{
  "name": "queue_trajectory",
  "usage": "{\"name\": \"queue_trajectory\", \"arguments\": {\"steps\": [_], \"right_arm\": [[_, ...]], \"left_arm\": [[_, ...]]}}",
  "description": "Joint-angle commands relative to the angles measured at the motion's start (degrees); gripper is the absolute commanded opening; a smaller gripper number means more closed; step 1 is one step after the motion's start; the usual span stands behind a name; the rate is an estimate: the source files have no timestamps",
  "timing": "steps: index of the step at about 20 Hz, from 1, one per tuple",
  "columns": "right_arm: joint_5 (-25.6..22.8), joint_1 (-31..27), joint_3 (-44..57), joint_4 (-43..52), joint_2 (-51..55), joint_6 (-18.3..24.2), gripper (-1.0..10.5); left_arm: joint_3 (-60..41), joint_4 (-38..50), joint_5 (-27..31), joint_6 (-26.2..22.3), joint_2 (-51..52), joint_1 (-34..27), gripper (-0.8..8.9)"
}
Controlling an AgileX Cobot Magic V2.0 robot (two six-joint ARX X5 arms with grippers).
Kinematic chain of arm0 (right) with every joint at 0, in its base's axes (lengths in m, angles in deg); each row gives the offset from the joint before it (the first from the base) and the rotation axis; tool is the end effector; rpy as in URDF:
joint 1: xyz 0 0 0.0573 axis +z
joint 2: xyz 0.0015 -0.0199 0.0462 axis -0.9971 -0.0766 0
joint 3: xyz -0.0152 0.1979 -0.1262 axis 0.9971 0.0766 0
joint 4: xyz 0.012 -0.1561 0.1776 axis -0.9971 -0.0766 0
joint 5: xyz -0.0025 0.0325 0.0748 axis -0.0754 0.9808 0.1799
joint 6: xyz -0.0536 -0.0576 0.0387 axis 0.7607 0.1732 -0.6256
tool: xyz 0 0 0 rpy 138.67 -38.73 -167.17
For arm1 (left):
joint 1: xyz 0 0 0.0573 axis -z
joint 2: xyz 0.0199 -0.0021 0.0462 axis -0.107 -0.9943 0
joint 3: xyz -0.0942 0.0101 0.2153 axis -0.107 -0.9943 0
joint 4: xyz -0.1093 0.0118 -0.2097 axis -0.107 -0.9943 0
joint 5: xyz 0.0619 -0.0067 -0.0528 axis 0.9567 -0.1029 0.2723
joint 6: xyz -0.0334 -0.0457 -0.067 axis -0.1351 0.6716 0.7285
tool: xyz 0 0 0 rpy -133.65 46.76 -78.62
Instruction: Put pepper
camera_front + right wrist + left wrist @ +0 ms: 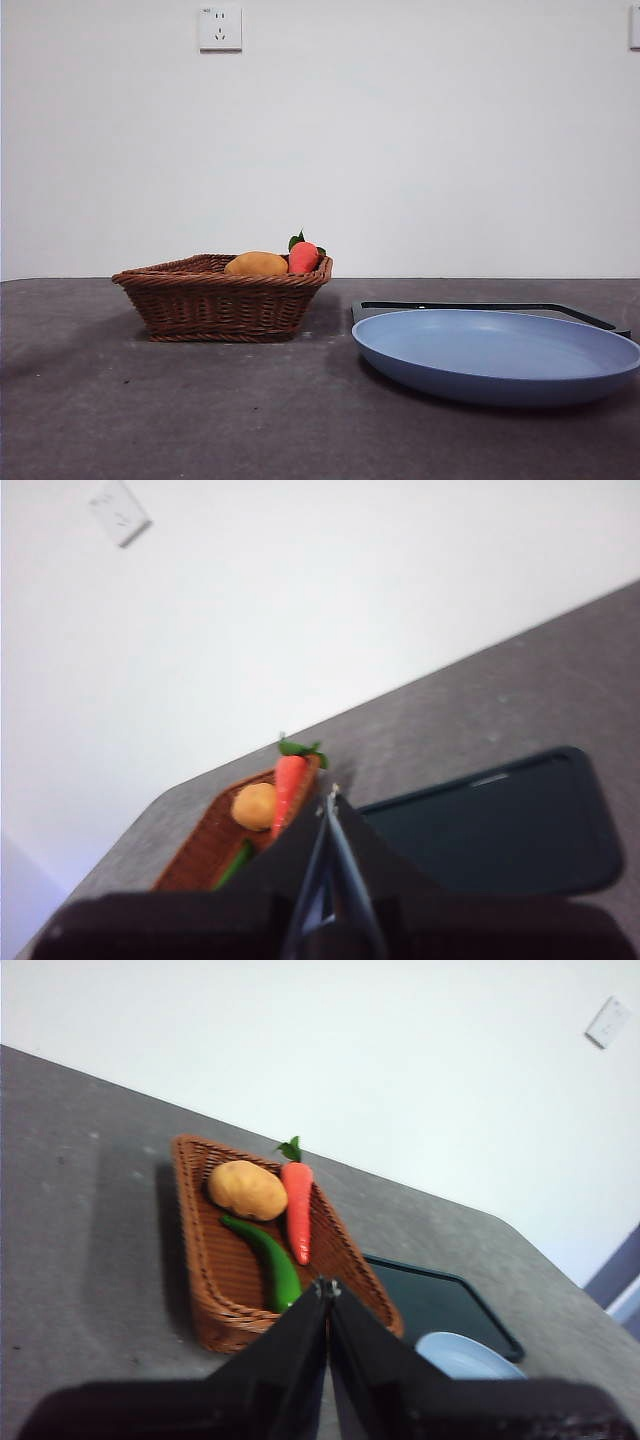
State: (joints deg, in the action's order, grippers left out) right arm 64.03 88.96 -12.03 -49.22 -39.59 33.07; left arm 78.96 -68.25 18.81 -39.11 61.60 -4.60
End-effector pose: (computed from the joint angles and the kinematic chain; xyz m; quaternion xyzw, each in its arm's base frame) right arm 0.1467 0.0261 0.2248 0.2449 0.0126 0.1483 0.9581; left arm 0.1401 -0.0319 0.2102 -0.2394 0.0650 -0.1939 0.9492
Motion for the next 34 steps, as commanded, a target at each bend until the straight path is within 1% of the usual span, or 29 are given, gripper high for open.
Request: {"name": "queue_trajectory", "arguments": {"steps": [1, 6, 9, 11, 12, 14, 17, 21, 25, 26, 27, 28, 29, 30, 31, 32, 34], "right_arm": [[1.64, 0.15, -5.09, -3.08, -3.37, 2.6, 0.1], [4.17, 0.2, -15.58, -15.72, -10.97, 9.09, 0.1], [4.68, 0.22, -22.27, -25.31, -15.61, 14.34, 0.1], [5.16, 0.22, -26.93, -32.28, -18.82, 18.75, 0.1], [6.08, 0.22, -28.81, -35.17, -20.22, 20.59, 0.1], [6.14, 0.37, -32.83, -41.72, -23.1, 24.24, 0.1], [6.03, 0.92, -37.81, -50.58, -26.91, 29.38, 0.1], [6.01, 1.22, -41.86, -59.04, -30.93, 33.73, 0.1], [6.01, 1.22, -42.12, -60.89, -33.4, 34.32, 0.1], [6.01, 1.22, -42.12, -60.92, -33.62, 34.32, 0.1], [6.05, 1.22, -42.12, -60.89, -33.79, 34.32, 0.2], [6.05, 1.22, -42.12, -60.89, -33.88, 34.32, 0.5], [6.05, 1.22, -42.12, -60.87, -34.07, 33.92, 1.3], [6.05, 1.22, -42.12, -60.87, -34.29, 33.14, 2.4], [6.05, 1.22, -42.12, -60.85, -34.71, 32.35, 3.3], [6.08, 1.22, -42.12, -60.87, -35.41, 31.47, 3.6], [6.05, 1.22, -42.12, -60.81, -37.29, 31.5, 3.6]], "left_arm": [[4.83, -2.58, -2.29, -0.83, -3.69, -0.13, 0.07], [14.1, -9.05, -8.5, -7.23, -12.63, -0.13, 0.06], [19.65, -15.47, -12.61, -12.68, -18.36, -0.13, 0.06], [23.12, -20.44, -14.49, -16.76, -22.1, -0.11, 0.06], [24.46, -22.49, -15.15, -18.43, -23.63, -0.09, 0.06], [27.23, -27.26, -16.22, -22.4, -26.64, 0.0, 0.06], [30.6, -34.23, -16.24, -27.91, -29.99, 0.04, 0.06], [33.11, -41.09, -15.82, -33.53, -32.46, 0.04, 0.06], [33.33, -41.86, -15.65, -34.05, -32.5, 0.04, 0.1], [33.33, -41.83, -15.63, -34.01, -32.5, 0.04, 0.3], [33.33, -41.83, -15.63, -34.01, -32.5, 0.04, 1.08], [33.33, -41.79, -15.61, -33.99, -32.5, 0.02, 2.31], [33.33, -41.35, -15.63, -33.97, -32.5, 0.02, 3.32], [33.33, -40.83, -15.65, -33.66, -32.5, 0.04, 3.64], [33.33, -40.48, -15.65, -33.24, -32.5, 0.02, 3.63], [33.33, -40.35, -15.65, -32.65, -32.5, 0.02, 3.63], [33.33, -39.91, -15.65, -32.44, -32.5, 0.02, 3.63]]}}
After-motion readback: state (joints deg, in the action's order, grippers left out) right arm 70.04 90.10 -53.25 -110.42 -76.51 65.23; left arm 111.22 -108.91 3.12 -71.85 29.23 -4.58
